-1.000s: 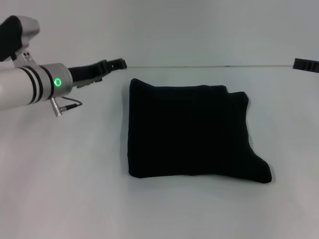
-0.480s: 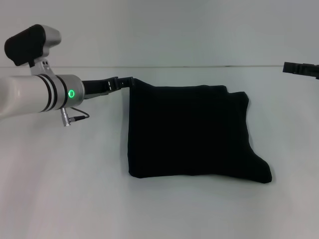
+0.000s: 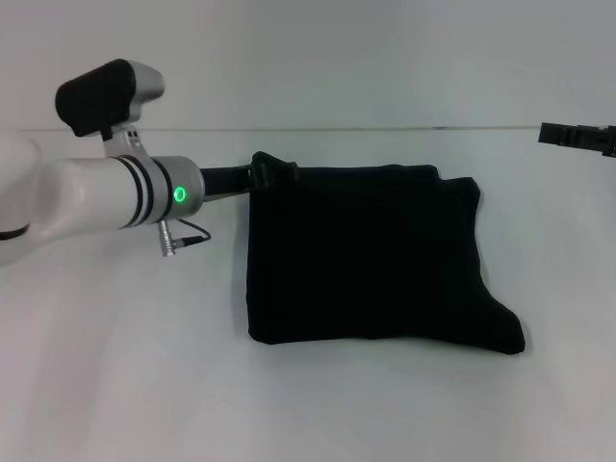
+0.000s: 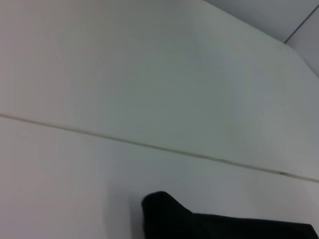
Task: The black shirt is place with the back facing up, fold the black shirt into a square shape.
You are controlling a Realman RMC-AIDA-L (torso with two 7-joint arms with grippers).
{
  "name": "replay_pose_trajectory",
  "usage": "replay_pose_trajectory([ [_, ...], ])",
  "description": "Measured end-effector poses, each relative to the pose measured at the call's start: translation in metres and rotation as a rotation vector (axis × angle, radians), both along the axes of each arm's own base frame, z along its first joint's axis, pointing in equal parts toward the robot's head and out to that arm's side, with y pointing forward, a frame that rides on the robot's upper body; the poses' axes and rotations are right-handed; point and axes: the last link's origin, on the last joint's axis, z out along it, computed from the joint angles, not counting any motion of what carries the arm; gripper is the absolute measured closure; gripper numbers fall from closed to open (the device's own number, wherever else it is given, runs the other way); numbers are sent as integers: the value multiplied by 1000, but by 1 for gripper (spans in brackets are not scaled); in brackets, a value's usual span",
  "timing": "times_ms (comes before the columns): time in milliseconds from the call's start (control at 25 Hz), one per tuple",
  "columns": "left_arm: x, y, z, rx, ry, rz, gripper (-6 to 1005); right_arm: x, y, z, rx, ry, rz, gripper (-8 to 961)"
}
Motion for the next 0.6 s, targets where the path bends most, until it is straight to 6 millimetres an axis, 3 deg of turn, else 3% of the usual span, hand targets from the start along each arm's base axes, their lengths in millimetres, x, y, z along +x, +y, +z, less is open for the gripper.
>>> replay_pose_trajectory([
  [600, 0, -1, -6, 23, 14, 10, 81, 1, 1, 1, 9, -7, -1, 52],
])
